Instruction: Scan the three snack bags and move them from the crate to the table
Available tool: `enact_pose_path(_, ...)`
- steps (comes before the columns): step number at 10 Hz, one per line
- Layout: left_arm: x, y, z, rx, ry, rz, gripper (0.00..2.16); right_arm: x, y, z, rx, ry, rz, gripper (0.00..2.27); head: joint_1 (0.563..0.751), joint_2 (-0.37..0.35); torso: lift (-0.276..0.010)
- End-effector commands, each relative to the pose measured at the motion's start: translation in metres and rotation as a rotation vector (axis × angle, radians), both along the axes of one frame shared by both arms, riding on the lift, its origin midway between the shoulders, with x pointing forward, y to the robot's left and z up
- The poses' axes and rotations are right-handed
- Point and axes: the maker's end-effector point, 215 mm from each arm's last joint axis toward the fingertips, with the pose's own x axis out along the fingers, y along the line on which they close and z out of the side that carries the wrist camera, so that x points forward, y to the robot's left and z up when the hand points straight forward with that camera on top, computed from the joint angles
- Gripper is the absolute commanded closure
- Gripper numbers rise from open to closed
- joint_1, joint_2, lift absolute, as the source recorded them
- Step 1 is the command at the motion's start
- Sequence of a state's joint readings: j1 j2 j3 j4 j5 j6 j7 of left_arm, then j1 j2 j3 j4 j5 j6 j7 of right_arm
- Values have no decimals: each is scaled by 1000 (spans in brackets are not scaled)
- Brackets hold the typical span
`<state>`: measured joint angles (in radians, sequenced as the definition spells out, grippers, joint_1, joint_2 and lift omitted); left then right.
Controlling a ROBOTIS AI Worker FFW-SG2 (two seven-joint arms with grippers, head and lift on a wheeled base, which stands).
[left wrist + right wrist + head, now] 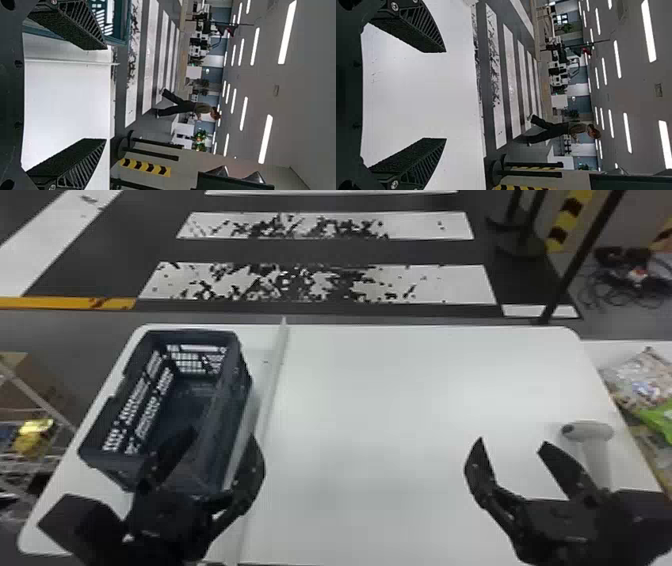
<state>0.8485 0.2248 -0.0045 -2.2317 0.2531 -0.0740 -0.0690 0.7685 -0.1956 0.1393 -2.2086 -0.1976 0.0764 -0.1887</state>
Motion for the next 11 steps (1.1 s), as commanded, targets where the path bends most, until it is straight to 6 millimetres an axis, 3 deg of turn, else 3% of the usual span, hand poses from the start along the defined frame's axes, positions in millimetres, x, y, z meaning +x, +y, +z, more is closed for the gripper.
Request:
enact_pose_path(1, -14, -4, -4, -20, 28, -2, 36, -16, -1, 2, 3, 11, -7, 93, 695, 31, -62)
enact_pose_path(3, -24, -7, -11, -25, 53, -3, 36, -31, 10, 9, -33, 9, 13, 97, 695, 18, -62)
enact_pose_path(6, -25, -6, -14, -25, 52, 1, 36, -28, 2, 18, -27, -7, -4, 97, 695, 30, -62)
enact_pose_path(8, -26, -6, -14, -15, 30, -1, 36, -26, -14, 27, -22, -16, -31, 97, 695, 15, -62)
enact_pose_path(11, -24, -4, -14, -8, 18, -2, 36, -26, -15, 29, -3, -18, -33, 97, 695, -8, -62)
